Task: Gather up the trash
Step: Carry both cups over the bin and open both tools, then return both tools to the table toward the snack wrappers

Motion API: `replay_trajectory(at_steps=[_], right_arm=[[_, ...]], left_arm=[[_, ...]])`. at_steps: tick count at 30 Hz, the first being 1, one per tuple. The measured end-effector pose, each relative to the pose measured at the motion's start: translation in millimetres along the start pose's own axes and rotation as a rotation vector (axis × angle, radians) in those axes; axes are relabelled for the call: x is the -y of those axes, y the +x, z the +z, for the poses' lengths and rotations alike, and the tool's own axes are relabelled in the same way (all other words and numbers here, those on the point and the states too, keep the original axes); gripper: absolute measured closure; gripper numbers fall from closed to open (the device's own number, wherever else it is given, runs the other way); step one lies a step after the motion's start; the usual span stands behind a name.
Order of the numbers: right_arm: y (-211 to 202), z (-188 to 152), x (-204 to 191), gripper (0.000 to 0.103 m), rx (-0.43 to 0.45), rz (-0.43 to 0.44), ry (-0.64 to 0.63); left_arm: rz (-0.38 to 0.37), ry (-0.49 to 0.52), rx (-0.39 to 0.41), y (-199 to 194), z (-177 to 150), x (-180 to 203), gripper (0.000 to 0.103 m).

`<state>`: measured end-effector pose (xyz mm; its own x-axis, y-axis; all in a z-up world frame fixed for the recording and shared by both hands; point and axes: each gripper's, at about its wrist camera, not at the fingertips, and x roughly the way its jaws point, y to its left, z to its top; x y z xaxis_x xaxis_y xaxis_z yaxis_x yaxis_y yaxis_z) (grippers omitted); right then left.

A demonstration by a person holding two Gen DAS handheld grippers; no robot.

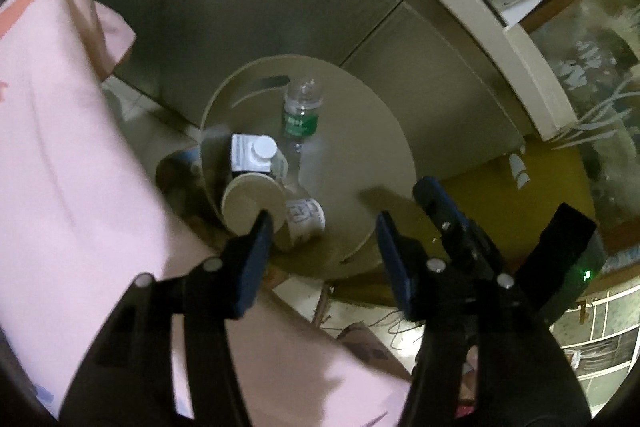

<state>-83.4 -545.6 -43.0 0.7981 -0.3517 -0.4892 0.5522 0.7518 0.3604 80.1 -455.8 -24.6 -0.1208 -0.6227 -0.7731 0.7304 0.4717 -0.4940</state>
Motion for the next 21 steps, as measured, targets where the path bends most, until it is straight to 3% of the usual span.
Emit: replay_trajectory(at_steps=[3, 7, 12, 15, 21], right_arm=[[-12.3, 11.0, -2.3, 0.087, 0.03, 0.065, 0.064], [-38.1, 20.0, -23.9, 0.03, 0.1, 0.098, 0.063], [-53.7, 20.7, -58.4, 0.024, 0.105, 0.173, 0.026], [-51.7, 13.4, -80.0, 0.024, 0.053, 0.25, 0.043], [-39.3, -7.2, -124.8, 0.023, -0.064, 0.324, 0.049]], left_arm=[[-0.014, 0.016, 0.05, -24.7, -14.0, 2.3, 0.052], [0.027, 0.05, 0.123, -61.0, -45.9, -4.3, 0.052], [0.187, 0.08, 0.202, -107.3, -96.2, -31.0, 0.052], [0.263, 0.056, 0.241, -135.4, -126.5, -54.8, 0.052], [0.383, -0.054, 0.313, -193.0, -182.8, -107.6, 0.052]])
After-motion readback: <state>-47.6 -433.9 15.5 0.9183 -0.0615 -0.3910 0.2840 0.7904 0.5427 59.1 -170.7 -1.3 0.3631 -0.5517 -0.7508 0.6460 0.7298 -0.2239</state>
